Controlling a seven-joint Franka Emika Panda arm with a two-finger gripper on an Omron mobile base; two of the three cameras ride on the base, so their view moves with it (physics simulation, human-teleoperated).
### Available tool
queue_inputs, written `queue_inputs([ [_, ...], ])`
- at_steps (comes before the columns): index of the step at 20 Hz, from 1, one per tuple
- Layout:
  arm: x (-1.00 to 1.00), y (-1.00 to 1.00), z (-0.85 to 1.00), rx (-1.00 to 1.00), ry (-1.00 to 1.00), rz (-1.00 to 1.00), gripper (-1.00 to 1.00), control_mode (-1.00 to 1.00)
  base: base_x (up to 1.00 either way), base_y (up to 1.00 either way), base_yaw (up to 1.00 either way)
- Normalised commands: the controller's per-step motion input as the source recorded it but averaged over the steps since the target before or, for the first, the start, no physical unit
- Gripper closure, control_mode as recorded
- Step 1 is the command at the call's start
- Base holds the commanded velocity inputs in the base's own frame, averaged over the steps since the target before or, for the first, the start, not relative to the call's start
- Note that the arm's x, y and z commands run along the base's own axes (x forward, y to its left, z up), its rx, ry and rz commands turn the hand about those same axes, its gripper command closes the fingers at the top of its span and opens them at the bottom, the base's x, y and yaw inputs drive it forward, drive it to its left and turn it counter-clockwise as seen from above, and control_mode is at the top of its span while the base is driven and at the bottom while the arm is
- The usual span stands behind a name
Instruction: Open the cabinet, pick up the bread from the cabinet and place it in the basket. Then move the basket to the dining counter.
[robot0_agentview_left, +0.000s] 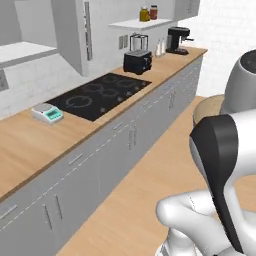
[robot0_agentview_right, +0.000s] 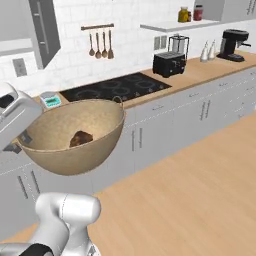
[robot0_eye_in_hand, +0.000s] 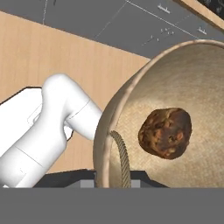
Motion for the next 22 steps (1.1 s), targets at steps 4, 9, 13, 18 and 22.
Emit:
queue_inputs([
  [4,0.0,0.0,0.0,0.0,0.0,0.0,1.0,1.0,-0.35,0.0,-0.62],
  [9,0.0,0.0,0.0,0.0,0.0,0.0,1.0,1.0,-0.13,0.0,-0.62],
  [13,0.0,0.0,0.0,0.0,0.0,0.0,1.0,1.0,-0.47,0.01,-0.5],
  [18,0.0,0.0,0.0,0.0,0.0,0.0,1.0,1.0,-0.98,0.19,-0.24],
  [22,0.0,0.0,0.0,0.0,0.0,0.0,1.0,1.0,-1.0,0.24,-0.22],
])
